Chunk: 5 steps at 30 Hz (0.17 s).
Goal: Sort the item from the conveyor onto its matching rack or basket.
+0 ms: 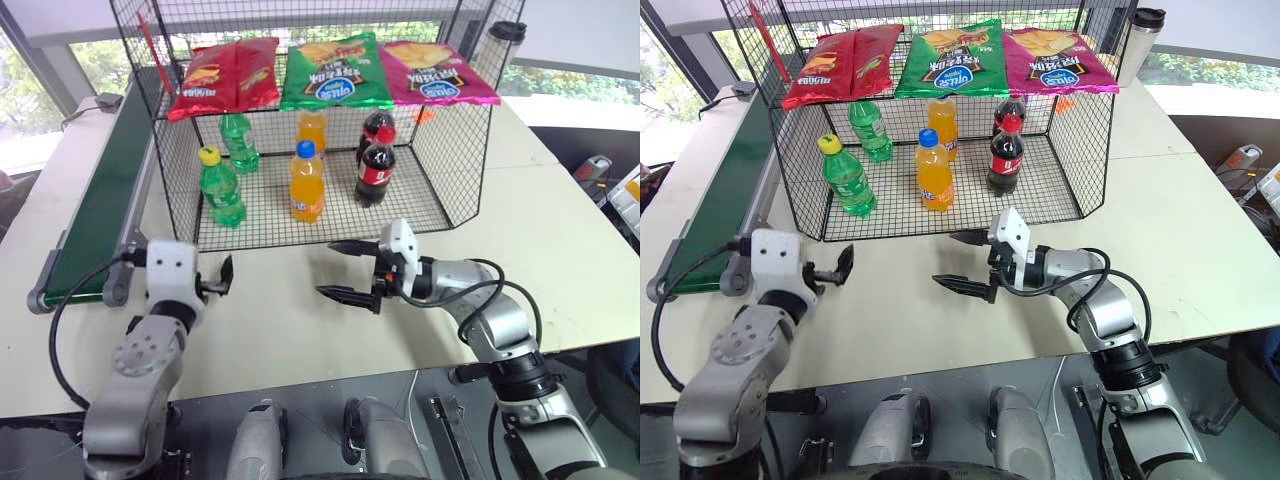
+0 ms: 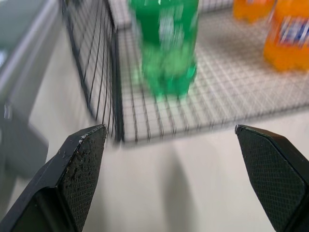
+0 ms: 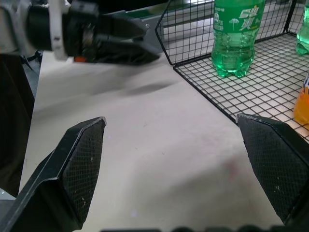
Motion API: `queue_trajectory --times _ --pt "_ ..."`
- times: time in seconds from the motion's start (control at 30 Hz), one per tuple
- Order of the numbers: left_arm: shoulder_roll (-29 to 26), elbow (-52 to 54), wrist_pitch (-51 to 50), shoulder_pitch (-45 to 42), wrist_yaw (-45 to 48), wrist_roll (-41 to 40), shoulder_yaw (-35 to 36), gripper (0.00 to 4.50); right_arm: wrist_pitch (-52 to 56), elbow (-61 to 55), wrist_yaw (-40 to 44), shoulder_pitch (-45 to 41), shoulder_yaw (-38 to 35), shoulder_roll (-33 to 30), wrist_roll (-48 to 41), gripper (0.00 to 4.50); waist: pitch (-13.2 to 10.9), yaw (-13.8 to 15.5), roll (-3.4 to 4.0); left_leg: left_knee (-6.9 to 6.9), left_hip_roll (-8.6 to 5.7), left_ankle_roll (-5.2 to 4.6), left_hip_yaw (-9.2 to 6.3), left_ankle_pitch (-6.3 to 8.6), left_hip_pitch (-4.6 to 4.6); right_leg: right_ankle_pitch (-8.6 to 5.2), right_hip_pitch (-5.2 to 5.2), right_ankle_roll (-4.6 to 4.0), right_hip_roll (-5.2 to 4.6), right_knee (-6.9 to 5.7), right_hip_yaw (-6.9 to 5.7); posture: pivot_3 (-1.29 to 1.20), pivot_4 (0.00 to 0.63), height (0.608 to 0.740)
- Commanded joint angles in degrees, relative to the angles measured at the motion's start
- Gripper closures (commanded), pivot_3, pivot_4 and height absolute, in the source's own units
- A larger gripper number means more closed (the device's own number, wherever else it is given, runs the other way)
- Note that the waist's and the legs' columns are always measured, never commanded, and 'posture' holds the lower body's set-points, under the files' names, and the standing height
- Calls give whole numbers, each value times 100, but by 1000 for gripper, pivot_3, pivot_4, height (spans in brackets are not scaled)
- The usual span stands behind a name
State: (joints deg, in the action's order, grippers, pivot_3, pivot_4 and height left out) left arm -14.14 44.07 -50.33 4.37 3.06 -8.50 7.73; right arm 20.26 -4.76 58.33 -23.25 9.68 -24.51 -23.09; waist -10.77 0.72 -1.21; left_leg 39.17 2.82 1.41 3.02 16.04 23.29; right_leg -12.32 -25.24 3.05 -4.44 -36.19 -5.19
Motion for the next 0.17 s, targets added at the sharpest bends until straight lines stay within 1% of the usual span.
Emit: queue_trajectory --times 0.03,0.17 --pt "39 243 186 170 48 1 23 75 -166 -46 16 7 -87 -37 23 0 0 5 0 0 0 0 0 0 0 0 0 0 0 0 0 0 150 740" --pt "55 172 179 251 14 70 -16 75 -212 6 5 -4 -80 -30 67 0 0 2 0 1 0 0 -1 0 0 -1 0 -2 0 0 0 0 150 740"
